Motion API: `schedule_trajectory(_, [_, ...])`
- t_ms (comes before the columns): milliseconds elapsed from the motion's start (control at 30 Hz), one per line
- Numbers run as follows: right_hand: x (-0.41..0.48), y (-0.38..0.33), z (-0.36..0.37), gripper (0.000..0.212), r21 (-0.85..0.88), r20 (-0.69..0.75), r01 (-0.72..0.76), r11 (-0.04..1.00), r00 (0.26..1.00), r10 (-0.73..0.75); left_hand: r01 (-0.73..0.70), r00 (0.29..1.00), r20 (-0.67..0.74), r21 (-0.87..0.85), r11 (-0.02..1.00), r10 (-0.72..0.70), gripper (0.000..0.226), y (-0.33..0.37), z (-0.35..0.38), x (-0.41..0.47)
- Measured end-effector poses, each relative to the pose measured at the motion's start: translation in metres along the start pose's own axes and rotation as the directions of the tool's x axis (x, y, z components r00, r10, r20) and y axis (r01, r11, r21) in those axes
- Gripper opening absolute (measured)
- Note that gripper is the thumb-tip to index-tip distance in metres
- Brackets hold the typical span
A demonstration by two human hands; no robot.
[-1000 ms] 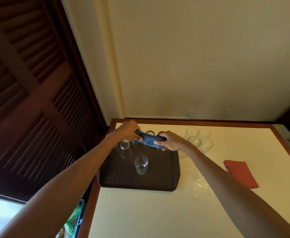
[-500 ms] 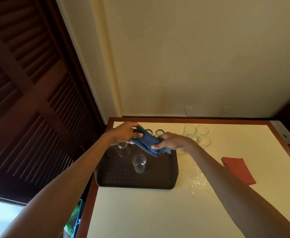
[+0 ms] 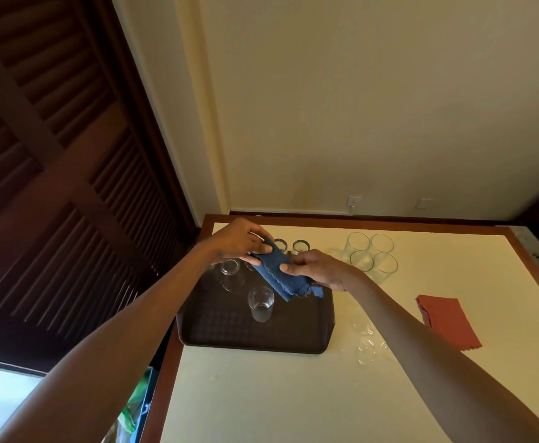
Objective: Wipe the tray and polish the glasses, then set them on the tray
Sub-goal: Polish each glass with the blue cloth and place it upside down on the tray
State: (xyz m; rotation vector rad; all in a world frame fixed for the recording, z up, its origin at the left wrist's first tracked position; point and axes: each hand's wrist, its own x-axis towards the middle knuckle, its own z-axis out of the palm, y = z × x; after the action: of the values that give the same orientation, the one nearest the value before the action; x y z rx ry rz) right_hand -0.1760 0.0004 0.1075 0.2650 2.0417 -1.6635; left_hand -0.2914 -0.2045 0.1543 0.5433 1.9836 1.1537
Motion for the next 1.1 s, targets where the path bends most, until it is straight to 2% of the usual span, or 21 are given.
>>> schedule_trajectory(100, [0.002, -0.002, -0.002, 0.019, 0.036, 0.059, 0.003, 0.999, 0.998, -0.005, -0.054, 0.998, 0.03, 0.007, 0.999, 0.053, 0.024, 0.001, 0.003, 0.005])
schedule_trajectory(267, [0.007, 0.002, -0.002, 0.036, 0.085, 0.195, -0.005, 0.996, 0.981, -0.012, -0.078, 0.996, 0.042, 0.076, 0.994, 0.075, 0.016, 0.002, 0.004, 0.012])
schedule_trajectory(367, [0.012, 0.01, 0.0, 0.029, 0.045, 0.18, -0.012, 0.999, 0.984, 0.004, -0.079, 0.996, -0.012, 0.248, 0.966, 0.084, 0.016, -0.012, 0.001, 0.023])
schedule_trajectory(500, [0.022, 0.027, 0.002, 0.021, -0.065, 0.075, -0.065, 0.996, 0.995, 0.07, -0.075, 0.993, -0.068, 0.276, 0.958, 0.098, 0.02, -0.053, 0.005, 0.037])
schedule_trajectory(567, [0.025, 0.035, -0.001, 0.014, -0.085, 0.004, -0.086, 0.993, 0.996, 0.086, -0.045, 0.994, -0.084, 0.257, 0.965, 0.069, 0.033, -0.075, 0.006, 0.038])
schedule_trajectory(667, [0.031, 0.047, -0.003, 0.009, -0.088, -0.044, -0.108, 0.99, 0.994, 0.104, 0.059, 0.997, -0.049, 0.166, 0.984, -0.052, 0.07, -0.107, 0.011, 0.031])
schedule_trajectory(800, [0.036, 0.058, 0.006, 0.034, -0.051, -0.02, -0.134, 0.99, 0.991, 0.133, 0.096, 0.992, 0.059, 0.234, 0.967, -0.113, 0.099, -0.15, 0.029, 0.023])
schedule_trajectory(900, [0.041, 0.066, 0.014, 0.048, -0.036, 0.003, -0.104, 0.994, 0.995, 0.104, 0.095, 0.993, 0.043, 0.23, 0.969, -0.107, 0.112, -0.169, 0.047, 0.025])
schedule_trajectory(1000, [0.046, 0.075, 0.021, 0.046, -0.032, 0.002, -0.094, 0.995, 0.996, 0.094, 0.061, 0.998, -0.008, 0.191, 0.98, -0.061, 0.108, -0.177, 0.069, 0.028])
schedule_trajectory(1100, [0.048, 0.081, 0.027, 0.042, -0.033, 0.013, -0.109, 0.993, 0.994, 0.11, 0.069, 0.99, -0.135, 0.13, 0.989, -0.051, 0.09, -0.182, 0.085, 0.027])
